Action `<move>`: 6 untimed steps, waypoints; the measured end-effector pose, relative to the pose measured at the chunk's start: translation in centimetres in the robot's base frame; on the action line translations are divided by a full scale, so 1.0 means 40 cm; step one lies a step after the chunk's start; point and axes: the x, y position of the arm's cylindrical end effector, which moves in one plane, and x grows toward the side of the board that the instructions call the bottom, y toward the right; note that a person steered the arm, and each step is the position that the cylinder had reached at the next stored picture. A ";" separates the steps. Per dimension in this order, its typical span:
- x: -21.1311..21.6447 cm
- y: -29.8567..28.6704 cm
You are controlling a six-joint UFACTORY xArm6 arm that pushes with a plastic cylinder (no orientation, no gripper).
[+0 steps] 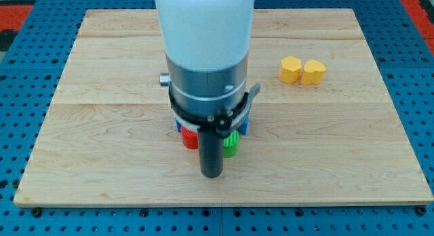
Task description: Place the red blocks in a horizontal line
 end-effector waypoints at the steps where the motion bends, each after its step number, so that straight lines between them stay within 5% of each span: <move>1: -0.101 -0.123; 3: -0.217 0.235; 4: -0.189 0.326; 5: -0.125 0.281; 6: -0.204 0.069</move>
